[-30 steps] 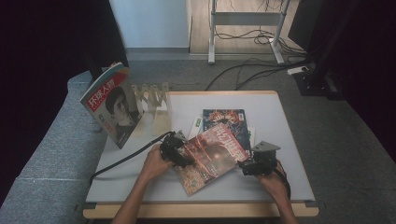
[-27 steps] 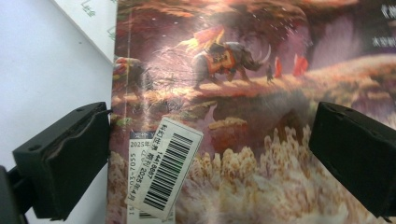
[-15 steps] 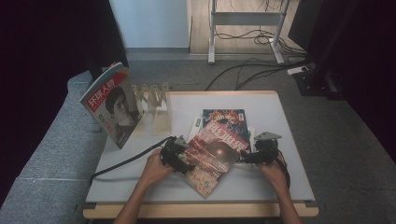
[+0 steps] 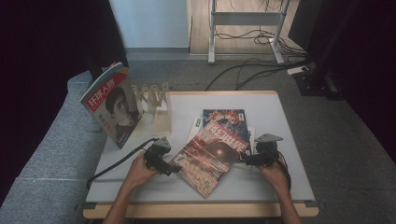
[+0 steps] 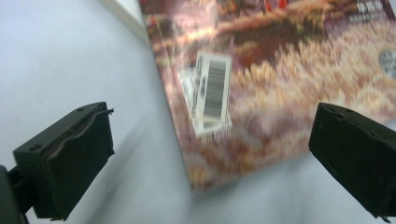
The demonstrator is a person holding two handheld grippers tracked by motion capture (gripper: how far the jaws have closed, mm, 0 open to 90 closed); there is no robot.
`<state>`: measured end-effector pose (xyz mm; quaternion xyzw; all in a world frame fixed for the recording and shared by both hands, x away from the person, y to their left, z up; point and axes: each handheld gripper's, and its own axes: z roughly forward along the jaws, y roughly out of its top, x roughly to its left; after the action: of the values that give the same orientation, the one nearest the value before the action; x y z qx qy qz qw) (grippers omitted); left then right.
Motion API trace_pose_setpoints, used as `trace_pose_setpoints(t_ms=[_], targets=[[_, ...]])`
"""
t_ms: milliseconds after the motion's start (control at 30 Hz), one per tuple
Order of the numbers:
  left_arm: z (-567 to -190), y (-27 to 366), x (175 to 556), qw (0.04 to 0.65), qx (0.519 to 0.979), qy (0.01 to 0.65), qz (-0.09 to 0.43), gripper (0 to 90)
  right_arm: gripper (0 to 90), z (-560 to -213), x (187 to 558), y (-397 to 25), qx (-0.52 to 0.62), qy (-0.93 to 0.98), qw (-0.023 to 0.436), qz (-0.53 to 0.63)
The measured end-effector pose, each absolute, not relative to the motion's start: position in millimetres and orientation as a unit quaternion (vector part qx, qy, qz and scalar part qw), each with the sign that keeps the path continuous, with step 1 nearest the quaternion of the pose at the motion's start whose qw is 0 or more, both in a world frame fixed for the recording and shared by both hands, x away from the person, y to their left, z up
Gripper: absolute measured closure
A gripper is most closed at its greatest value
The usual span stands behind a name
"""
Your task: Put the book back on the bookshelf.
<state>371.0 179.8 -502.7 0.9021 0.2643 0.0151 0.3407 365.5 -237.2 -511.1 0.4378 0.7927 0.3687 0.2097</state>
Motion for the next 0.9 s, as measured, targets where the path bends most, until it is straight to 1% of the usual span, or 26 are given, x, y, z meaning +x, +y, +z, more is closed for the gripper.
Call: trace_pose_setpoints(t_ms=[67,133,233,300,367,400,500,633,900], targets=[[-504.5,186.6,369.0,0.348,0.899,0.266,0.007,0.2,4.2,-511.3,364.1,-237.7,0.438,0.793,0.208,0.369],[-505.9,191.7,365.7,0.351,0.899,0.263,0.012,3.5,4.2,-511.6,363.2,-238.8,0.438,0.793,0.208,0.37],[-508.0,200.0,360.0,0.354,0.9,0.252,0.021,15.3,4.3,-511.7,361.3,-240.3,0.438,0.793,0.206,0.37],[-508.9,202.6,356.4,0.351,0.903,0.246,0.036,20.0,4.5,-511.7,360.4,-241.3,0.439,0.792,0.206,0.371],[-509.4,205.2,354.1,0.357,0.902,0.238,0.038,29.8,4.9,-512.0,359.9,-241.8,0.438,0.793,0.204,0.371],[-509.6,206.1,353.4,0.359,0.902,0.237,0.04,32.9,5.1,-512.2,359.7,-241.9,0.437,0.794,0.204,0.371],[-511.1,207.1,352.9,0.356,0.904,0.232,0.038,45.5,5.6,-513.0,358.9,-241.8,0.437,0.795,0.202,0.37],[-514.0,205.8,353.8,0.355,0.906,0.228,0.024,57.0,6.4,-513.2,358.2,-242.5,0.436,0.795,0.2,0.371],[-515.3,203.7,352.9,0.359,0.904,0.232,0.024,57.8,7.3,-512.9,358.2,-244.4,0.436,0.795,0.197,0.371]])
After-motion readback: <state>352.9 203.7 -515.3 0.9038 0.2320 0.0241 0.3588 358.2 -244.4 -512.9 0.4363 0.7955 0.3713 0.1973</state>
